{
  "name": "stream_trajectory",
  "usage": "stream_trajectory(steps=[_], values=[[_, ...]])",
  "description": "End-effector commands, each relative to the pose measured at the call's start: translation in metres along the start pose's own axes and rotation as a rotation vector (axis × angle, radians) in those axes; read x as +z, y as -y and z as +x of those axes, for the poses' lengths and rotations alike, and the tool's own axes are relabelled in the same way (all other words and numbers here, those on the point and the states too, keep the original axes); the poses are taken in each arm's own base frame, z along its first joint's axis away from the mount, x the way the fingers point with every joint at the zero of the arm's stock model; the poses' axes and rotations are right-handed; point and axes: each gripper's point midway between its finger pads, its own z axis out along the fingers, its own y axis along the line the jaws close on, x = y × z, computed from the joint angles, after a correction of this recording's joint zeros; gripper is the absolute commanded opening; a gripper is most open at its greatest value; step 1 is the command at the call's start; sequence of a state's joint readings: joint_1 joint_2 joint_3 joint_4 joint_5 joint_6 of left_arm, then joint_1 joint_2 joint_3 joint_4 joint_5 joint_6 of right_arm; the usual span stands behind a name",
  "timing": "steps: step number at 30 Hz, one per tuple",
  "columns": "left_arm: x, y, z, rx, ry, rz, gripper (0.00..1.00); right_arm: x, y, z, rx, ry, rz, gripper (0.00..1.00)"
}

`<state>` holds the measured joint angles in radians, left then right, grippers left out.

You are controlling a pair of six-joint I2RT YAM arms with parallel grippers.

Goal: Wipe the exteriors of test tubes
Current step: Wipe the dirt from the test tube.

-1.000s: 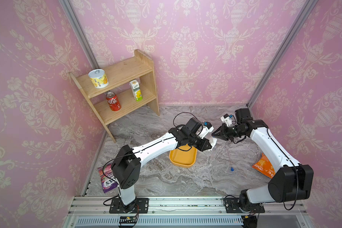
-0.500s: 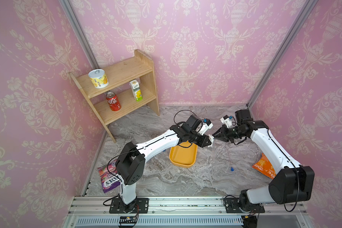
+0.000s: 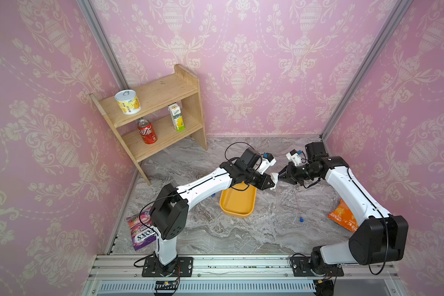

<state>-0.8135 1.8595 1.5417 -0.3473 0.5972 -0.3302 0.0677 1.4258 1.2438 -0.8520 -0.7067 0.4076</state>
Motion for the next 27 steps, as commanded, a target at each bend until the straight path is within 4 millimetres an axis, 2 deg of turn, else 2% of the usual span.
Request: stream_trajectory(steps=[1,12,18,22,24,27], values=[[-0.013,0.017,0.0,0.017,0.024,0.043,0.13,0.0,-0.001,-0.004,-0.007,0.013,-0.003,0.09],[-0.01,0.038,0.023,0.005,0.007,0.075,0.13,0.003,0.001,-0.02,0.002,0.042,0.005,0.09],[-0.016,0.044,0.037,-0.008,0.01,0.071,0.13,0.004,0.006,-0.034,0.015,0.062,0.013,0.09],[-0.017,0.047,0.052,-0.025,-0.012,0.072,0.13,0.007,0.011,-0.045,0.029,0.076,0.014,0.09],[-0.017,0.046,0.065,-0.031,-0.031,0.062,0.13,0.009,0.014,-0.05,0.037,0.086,0.02,0.09],[-0.023,0.03,0.082,-0.017,-0.045,-0.038,0.12,0.011,0.019,-0.057,0.051,0.102,0.038,0.09]])
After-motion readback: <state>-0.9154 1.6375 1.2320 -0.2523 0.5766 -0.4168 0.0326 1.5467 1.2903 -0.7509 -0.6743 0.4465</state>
